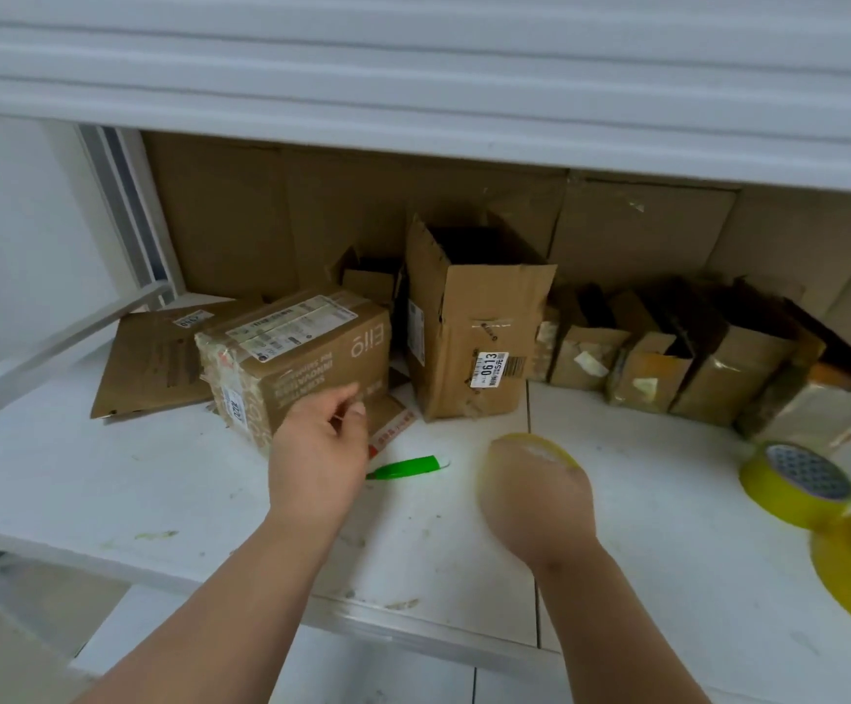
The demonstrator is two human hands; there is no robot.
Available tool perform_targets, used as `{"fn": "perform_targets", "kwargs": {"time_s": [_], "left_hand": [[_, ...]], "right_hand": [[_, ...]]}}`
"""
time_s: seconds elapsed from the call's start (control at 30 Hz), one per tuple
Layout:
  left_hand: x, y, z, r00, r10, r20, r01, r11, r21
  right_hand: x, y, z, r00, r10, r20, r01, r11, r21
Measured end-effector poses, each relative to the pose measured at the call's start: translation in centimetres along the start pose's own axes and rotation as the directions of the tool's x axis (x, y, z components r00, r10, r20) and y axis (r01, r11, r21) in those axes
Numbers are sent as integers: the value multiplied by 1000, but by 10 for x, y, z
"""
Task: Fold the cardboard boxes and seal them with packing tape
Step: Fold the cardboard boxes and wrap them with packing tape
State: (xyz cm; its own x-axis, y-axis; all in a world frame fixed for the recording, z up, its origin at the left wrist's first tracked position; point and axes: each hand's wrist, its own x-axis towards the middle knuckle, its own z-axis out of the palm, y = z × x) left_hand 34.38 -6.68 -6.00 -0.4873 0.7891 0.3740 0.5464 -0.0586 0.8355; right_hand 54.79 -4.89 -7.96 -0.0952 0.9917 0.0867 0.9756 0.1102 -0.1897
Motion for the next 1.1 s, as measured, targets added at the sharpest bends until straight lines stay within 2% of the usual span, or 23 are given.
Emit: {"fn": "perform_targets", "kwargs": {"time_s": [0.1, 0.2, 0.27, 0.37, 0.5, 0.63, 0.73, 0.8, 0.87, 1.0, 1.1], "left_hand": [[6, -3, -6, 981, 26, -190, -5, 994, 107], [15, -6, -15, 948, 19, -317, 41, 982, 182], [24, -10, -20, 947, 35, -321, 45, 970, 239], [38, -21, -26, 978, 8, -209, 59, 948, 312], [49, -35, -38, 992, -113, -56, 121, 977, 173], [50, -41, -55, 995, -79, -68, 86, 990, 116], [52, -45, -71, 989, -125, -80, 120, 990, -68], [54, -47, -80, 983, -153, -98, 133, 974, -181], [56, -49, -87, 976, -179, -123, 142, 955, -261], [56, -55, -97, 957, -269, -108, 188, 860, -475], [54, -60, -105, 957, -276, -84, 200, 845, -496]], "right_hand": [[8, -2, 4, 999, 3, 51, 0, 998, -60], [24, -16, 2, 997, -38, -70, 37, 999, -18], [36, -31, 2, 991, -86, -106, 98, 988, 119], [53, -54, 4, 974, -192, -118, 220, 927, 303], [79, -81, 4, 957, -252, -141, 289, 812, 507], [106, -104, 3, 980, -175, -92, 192, 742, 642], [119, -117, 5, 988, -152, 19, 91, 683, 725], [126, -127, 8, 977, -205, 64, 80, 624, 777], [127, -136, 11, 964, -265, 38, 132, 593, 795], [122, -147, 12, 977, -206, -49, 150, 507, 849], [113, -151, 7, 971, -221, -96, 196, 495, 846]]}}
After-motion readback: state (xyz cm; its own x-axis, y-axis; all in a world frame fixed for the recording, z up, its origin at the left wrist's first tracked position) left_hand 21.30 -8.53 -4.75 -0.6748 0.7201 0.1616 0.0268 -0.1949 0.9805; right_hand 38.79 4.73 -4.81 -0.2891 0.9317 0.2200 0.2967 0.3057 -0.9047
